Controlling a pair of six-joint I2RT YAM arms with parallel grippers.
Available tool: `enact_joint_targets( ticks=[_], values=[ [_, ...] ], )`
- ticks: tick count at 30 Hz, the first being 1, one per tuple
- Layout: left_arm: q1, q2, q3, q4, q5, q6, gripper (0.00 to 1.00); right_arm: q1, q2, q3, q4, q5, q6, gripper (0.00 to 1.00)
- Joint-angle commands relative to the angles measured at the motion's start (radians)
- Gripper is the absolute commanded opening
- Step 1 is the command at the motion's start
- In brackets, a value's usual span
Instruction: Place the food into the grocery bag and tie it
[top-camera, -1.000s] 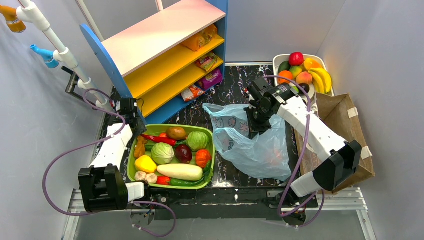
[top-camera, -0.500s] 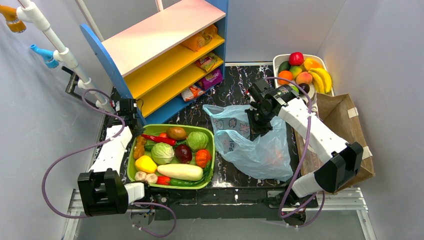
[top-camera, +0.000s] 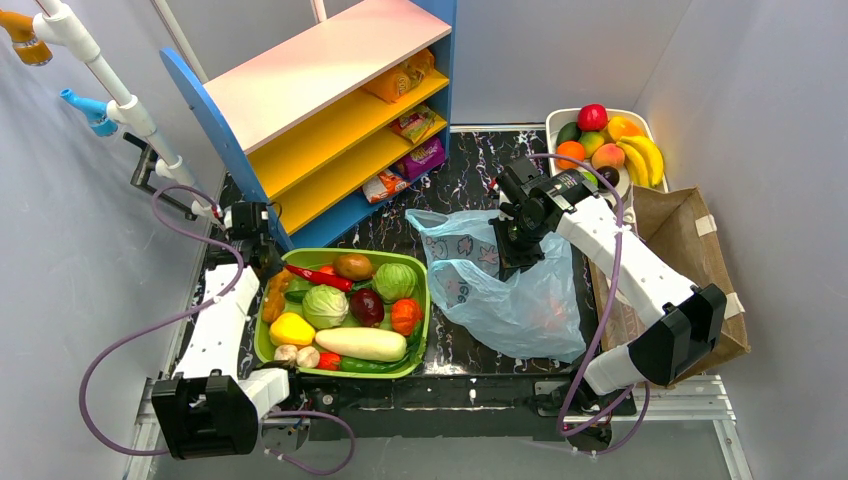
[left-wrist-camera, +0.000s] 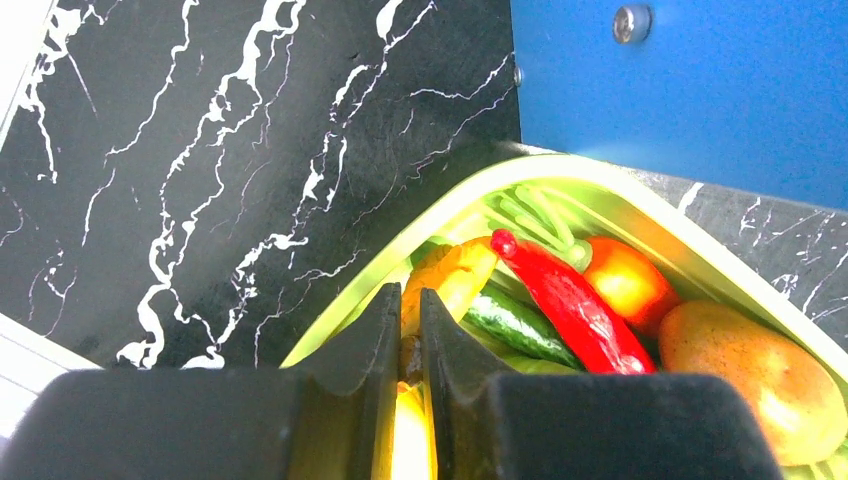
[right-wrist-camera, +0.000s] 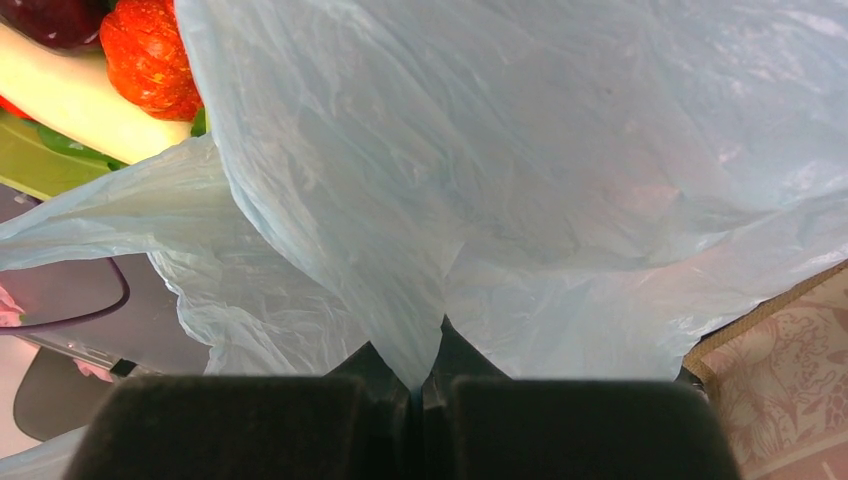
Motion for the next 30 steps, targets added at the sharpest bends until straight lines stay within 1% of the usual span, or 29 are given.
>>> enact_joint_targets(
  ticks=[1,10,16,21,26,29,30],
  values=[
    [0.003,-0.044,0.063,-0.085,0.002,-0.004,0.0,-0.003,-0.023,-0.004,0.023,-0.016,-0.007,0.01],
    [0.002,-0.145,0.124,-0.172,0.065,-0.015,0.0,-0.003,-0.014,-0.013,0.034,-0.035,0.002,0.01],
    [0.002,-0.207,0.162,-0.222,0.097,0.011,0.0,-0.003,0.003,-0.001,0.036,-0.041,0.003,0.01],
    [0.001,-0.26,0.214,-0.283,0.183,0.064,0.0,-0.003,-0.001,0.001,0.03,-0.028,0.001,0.01],
    [0.0,-0.309,0.27,-0.349,0.255,0.08,0.0,-0.003,-0.007,-0.002,0.029,-0.01,0.002,0.01],
    [0.0,-0.313,0.299,-0.37,0.293,0.084,0.0,-0.003,-0.009,-0.003,0.032,-0.002,0.004,0.01],
    [-0.001,-0.311,0.306,-0.373,0.331,0.086,0.0,-0.003,-0.009,-0.003,0.036,0.002,0.007,0.01]
  ],
)
